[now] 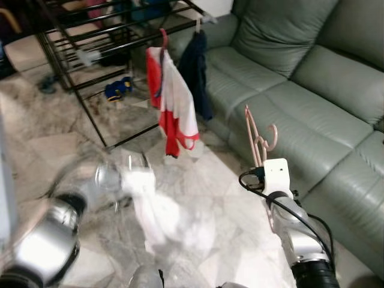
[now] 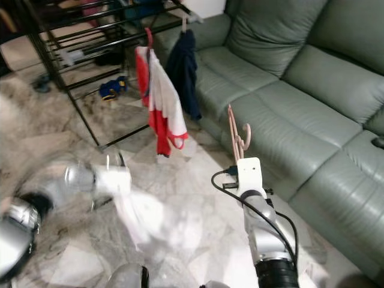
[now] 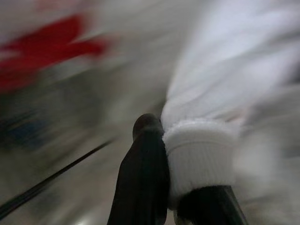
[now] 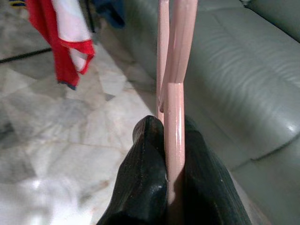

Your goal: Hang hanger

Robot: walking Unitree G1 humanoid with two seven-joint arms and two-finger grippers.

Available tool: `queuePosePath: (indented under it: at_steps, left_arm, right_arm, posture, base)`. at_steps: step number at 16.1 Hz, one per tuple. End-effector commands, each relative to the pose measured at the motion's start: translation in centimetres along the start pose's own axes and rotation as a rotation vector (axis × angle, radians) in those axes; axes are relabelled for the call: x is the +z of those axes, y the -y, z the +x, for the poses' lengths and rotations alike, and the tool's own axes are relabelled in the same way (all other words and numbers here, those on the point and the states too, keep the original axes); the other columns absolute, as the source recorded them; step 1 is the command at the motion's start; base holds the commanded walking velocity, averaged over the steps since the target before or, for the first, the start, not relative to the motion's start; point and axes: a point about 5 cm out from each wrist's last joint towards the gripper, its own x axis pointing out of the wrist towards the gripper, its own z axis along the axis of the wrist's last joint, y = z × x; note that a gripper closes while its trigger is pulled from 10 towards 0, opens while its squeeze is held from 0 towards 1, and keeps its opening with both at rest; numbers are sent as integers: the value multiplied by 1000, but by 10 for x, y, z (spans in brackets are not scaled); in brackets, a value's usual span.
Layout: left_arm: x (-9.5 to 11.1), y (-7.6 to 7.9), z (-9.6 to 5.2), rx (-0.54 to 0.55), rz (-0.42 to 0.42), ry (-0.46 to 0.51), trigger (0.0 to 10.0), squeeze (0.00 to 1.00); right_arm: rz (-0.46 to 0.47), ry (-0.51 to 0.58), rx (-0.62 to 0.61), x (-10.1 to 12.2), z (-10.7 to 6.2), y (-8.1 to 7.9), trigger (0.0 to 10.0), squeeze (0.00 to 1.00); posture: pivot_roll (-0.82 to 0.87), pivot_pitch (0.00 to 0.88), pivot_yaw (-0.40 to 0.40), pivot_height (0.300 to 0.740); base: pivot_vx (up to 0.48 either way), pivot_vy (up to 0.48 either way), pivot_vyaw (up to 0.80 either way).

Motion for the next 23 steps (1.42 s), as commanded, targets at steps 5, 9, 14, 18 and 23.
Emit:
queuePosePath:
  at_steps: [5,9,14,18,23]
  left_arm:
    - [68,-92,-41,719,-49,418,10000,0]
    - [61,-52,-15,510,39,367,10000,0]
    - [61,-89,-39,815,-122,442,10000,0]
    - [51,-87,-34,833,-178,349,10000,0]
    - [14,1,1,-127,101,80,10000,0]
  right_arm:
    - [6,1,-7,1,0,1,10000,0]
    - [2,-2,-1,0,1,1,10000,0]
    - [-8,-2,7,0,2,2,10000,0]
    - [-2,-4,11,-1,1,2,10000,0]
    - [1,-7,18,-2,1,3,10000,0]
  posture:
    - [13,13,19,740]
    - [11,13,12,740]
    - [8,8,6,740]
    - [3,12,5,740]
    - [5,16,6,740]
  base:
    - [0,0,0]
    - [0,0,0]
    - [0,0,0]
    - [0,0,0]
    - [0,0,0]
